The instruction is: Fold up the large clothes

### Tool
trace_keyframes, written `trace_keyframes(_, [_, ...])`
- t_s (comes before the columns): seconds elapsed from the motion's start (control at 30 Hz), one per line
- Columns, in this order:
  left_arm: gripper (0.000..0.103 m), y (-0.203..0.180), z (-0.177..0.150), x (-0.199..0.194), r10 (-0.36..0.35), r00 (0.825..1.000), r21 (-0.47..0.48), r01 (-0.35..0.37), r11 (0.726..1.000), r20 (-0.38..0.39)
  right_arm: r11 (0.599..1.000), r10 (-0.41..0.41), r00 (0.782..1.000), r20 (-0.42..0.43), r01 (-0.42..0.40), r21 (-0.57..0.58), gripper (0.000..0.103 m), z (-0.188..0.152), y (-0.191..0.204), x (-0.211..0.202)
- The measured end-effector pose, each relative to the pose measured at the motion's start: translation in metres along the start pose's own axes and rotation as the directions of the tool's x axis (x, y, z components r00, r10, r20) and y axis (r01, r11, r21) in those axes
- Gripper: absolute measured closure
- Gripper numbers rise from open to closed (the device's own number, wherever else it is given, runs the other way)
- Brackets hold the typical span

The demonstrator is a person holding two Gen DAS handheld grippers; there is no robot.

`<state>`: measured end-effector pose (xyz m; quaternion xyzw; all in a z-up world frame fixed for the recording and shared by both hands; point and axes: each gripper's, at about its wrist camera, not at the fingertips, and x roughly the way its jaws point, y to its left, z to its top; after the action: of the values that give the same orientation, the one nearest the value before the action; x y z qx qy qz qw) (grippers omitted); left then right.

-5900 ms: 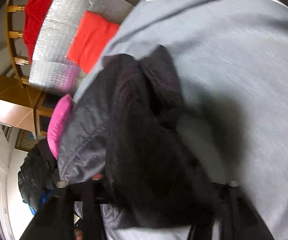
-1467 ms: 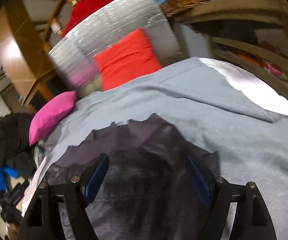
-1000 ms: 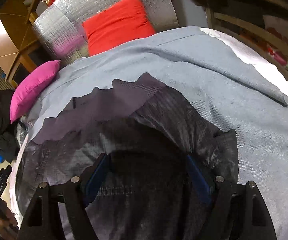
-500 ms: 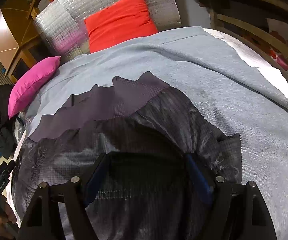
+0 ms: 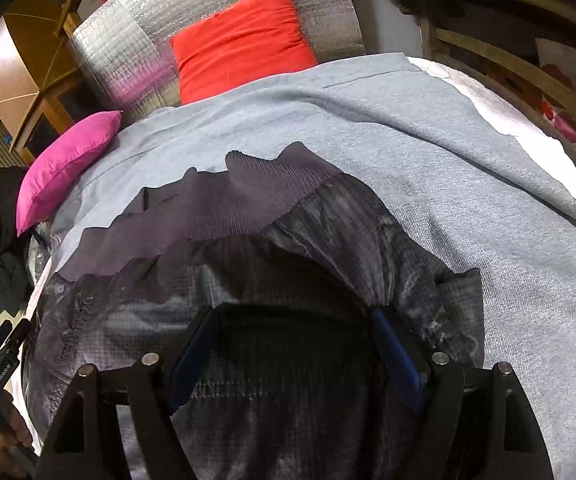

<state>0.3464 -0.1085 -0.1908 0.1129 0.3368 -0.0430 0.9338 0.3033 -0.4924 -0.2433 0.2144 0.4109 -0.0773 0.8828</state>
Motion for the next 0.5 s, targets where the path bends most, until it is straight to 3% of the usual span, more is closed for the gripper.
trace_keyframes(0.33, [0.024,0.003,-0.001,-0.003,0.008,1.0,0.005,-0.008,1.0,0.001,1.0,-0.002,1.0,0.0,0.002,-0.002,0.021,-0.001,0.0,-0.001])
trace_keyframes(0.4, [0.024,0.009,0.001,-0.002,-0.023,1.0,-0.009,0.023,1.0,-0.014,1.0,0.013,1.0,0.012,-0.013,0.001,0.021,0.0,-0.002,-0.007])
trace_keyframes(0.5, [0.024,0.034,0.004,0.001,-0.117,0.992,-0.104,0.113,0.988,-0.04,0.994,0.099,0.992,0.074,-0.102,0.036,0.021,0.001,-0.011,-0.031])
